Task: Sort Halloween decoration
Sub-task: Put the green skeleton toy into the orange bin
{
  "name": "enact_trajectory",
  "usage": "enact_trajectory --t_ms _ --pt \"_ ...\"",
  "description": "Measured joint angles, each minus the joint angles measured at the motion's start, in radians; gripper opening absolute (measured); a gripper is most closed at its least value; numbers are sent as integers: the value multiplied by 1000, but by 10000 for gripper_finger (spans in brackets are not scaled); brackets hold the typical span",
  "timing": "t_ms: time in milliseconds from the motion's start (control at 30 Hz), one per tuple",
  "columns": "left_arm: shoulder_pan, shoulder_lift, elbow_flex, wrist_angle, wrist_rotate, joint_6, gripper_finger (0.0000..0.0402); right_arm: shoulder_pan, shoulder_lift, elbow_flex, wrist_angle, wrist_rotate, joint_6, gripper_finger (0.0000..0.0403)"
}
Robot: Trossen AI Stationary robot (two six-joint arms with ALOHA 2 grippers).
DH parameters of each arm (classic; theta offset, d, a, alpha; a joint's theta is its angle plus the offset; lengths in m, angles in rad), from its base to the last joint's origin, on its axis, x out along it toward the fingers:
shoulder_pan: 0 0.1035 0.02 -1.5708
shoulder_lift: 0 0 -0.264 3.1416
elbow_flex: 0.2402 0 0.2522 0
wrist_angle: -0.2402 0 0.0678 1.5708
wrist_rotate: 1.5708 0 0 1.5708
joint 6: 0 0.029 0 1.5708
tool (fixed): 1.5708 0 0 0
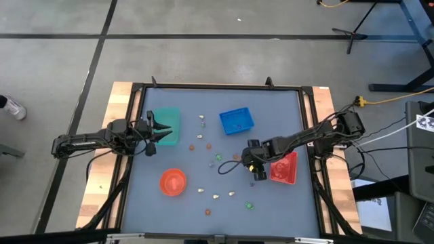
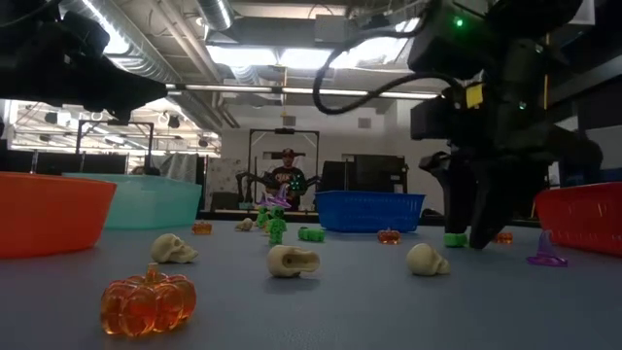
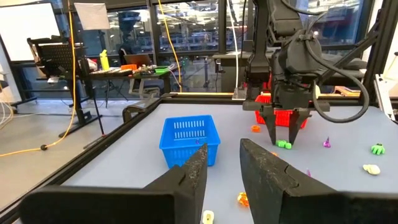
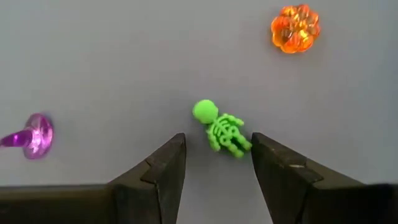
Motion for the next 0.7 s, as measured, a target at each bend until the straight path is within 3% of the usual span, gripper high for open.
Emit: enact_trajectory --t_ms 333,700 --pt "0 0 0 0 0 0 82 0 6 -4 53 0 0 173" --pt "0 0 0 0 0 0 82 1 21 -1 54 -5 0 57"
